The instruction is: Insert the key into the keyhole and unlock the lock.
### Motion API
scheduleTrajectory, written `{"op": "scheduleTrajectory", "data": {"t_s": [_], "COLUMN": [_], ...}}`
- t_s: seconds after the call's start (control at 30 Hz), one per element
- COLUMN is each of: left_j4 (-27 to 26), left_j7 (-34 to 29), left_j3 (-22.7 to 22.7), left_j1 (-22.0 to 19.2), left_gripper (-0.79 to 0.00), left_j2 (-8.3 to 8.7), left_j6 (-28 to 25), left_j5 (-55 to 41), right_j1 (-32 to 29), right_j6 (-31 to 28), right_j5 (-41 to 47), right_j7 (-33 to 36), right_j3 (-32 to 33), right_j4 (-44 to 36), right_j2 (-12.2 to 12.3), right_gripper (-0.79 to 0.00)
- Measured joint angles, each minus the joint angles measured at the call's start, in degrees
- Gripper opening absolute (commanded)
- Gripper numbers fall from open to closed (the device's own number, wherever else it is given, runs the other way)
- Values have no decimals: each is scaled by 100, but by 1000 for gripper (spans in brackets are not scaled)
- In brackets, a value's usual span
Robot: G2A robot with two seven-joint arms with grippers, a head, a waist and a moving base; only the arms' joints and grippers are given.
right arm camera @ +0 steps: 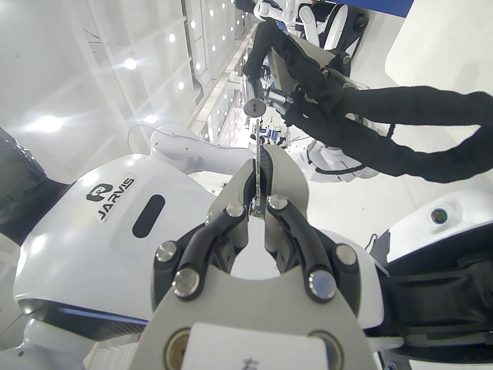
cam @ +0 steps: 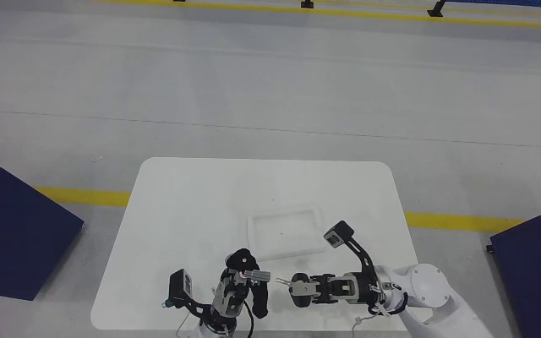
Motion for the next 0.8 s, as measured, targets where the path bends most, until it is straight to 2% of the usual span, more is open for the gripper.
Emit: {"op": "scheduleTrajectory", "data": {"t_s": [0.5,0.8], "left_j4": [0,0], "left_j7": [2,1], "left_j3": [0,0], "left_j1": [0,0], "left_gripper": [-785,-785], "left_j2": [0,0], "left_j6": [2,2], "left_j5": [-1,-1], "right_j1": [46,50], "right_j6": [-279,-292], "right_j5": [-280,-292], "right_j7": [-370,-295], "right_j3": [-182,-168], "right_j4": [-116,-166], "right_j2": [-45,-42], "right_gripper": [-785,-785]}}
